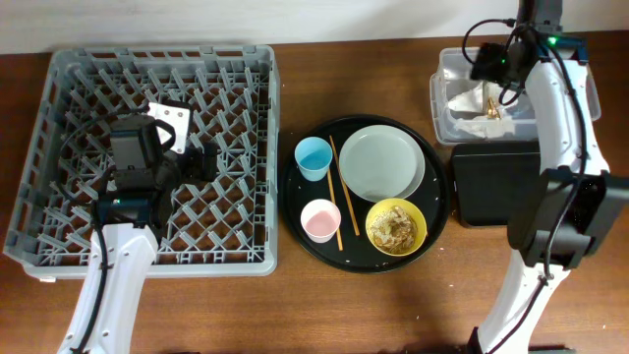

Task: Sort waste into correct bins and load items into the dishwasher rack
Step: 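Drop the tissue and wrapper into the clear plastic bin with right gripper, then grasp the yellow bowl with the right gripper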

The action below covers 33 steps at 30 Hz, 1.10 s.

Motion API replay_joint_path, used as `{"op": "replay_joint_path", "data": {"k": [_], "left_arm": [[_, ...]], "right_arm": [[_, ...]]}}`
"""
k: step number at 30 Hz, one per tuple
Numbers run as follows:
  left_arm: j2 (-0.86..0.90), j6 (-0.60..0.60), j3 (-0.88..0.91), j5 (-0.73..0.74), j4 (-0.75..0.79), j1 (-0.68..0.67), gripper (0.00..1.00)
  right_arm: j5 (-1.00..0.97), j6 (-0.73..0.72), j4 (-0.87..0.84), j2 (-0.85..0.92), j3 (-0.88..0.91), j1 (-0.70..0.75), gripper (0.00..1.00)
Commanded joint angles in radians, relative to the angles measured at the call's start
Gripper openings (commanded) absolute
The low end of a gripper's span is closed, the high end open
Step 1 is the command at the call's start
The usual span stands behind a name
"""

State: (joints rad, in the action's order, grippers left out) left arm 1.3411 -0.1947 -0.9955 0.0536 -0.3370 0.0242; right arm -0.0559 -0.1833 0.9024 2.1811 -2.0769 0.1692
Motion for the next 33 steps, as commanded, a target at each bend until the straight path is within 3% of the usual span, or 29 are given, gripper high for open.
{"op": "replay_joint_path", "data": {"k": [1,4,9,13,14,15,21,25,29,33], "left_arm": [[0.006,-0.013,-0.017,0.014,0.002,0.002,1.0],[0.006,-0.013,-0.017,0.014,0.002,0.002,1.0],[0.006,-0.013,-0.017,0.014,0.002,0.002,1.0],[0.006,-0.013,-0.017,0.014,0.002,0.002,1.0],[0.006,-0.013,-0.017,0.014,0.002,0.002,1.0],[0.006,-0.013,-0.017,0.014,0.002,0.002,1.0],[0.006,-0.013,-0.017,0.014,0.002,0.002,1.0],[0.006,-0.013,-0.017,0.014,0.002,0.002,1.0],[0.006,-0.013,-0.017,0.014,0.002,0.002,1.0],[0.006,-0.013,-0.017,0.014,0.002,0.002,0.99]], "right_arm": [[0.042,-0.04,0.061,-0.066,-0.005,-0.005,0.9],[0.228,-0.035,0.197,-0.201,-0.005,-0.012,0.89],[0.259,-0.059,0.501,-0.257,0.036,-0.146,0.82],[0.256,-0.061,0.494,-0.257,0.206,-0.28,0.81],[0.266,-0.062,0.481,-0.257,0.262,-0.32,0.75],[0.262,-0.129,0.43,-0.257,0.351,-0.394,0.6],[0.175,-0.265,0.196,-0.256,0.641,-0.615,0.47],[0.174,-0.271,0.18,-0.256,0.716,-0.643,0.38],[0.137,-0.267,0.201,-0.256,0.764,-0.64,0.11],[0.13,-0.267,0.203,-0.256,0.758,-0.64,0.04]]}}
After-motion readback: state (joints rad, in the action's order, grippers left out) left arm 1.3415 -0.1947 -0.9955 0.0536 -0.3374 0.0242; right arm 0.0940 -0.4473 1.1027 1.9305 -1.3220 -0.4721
